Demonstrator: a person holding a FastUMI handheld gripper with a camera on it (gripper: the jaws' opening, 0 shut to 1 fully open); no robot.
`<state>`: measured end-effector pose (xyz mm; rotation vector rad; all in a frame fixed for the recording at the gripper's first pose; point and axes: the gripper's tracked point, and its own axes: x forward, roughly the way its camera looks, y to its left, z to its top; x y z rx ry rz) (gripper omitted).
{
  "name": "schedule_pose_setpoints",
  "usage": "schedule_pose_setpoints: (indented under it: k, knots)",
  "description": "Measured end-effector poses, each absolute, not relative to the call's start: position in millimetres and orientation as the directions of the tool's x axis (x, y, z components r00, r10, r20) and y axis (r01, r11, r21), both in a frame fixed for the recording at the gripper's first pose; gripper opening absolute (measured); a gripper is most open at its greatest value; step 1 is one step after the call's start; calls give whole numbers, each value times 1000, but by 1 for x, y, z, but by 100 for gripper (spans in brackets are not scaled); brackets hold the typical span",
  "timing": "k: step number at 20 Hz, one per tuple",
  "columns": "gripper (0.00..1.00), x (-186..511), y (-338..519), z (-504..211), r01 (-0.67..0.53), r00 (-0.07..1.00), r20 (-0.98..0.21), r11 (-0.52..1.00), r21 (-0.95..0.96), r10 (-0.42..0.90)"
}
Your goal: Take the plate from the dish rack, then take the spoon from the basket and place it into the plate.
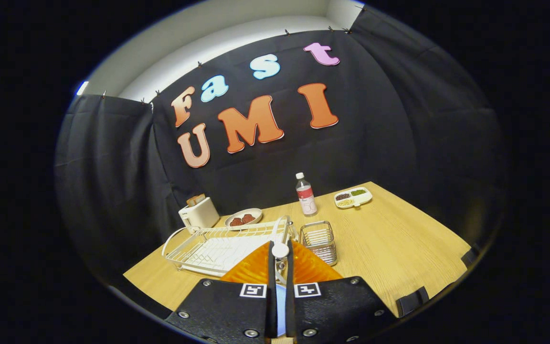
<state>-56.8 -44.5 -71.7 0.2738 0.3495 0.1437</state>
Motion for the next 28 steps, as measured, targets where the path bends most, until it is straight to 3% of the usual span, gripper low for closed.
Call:
schedule_pose_setpoints:
  k: [6,14,23,28]
  knots:
    - [7,-88,-43,-54,-153,939,-239,922,356,248]
    - [7,-114,8,-110,-277,863,-324,899,339,388]
    - [7,-116,33,-160,-312,822,-358,876,369,443]
    - [18,-121,26,-197,-286,782,-480,914,289,397]
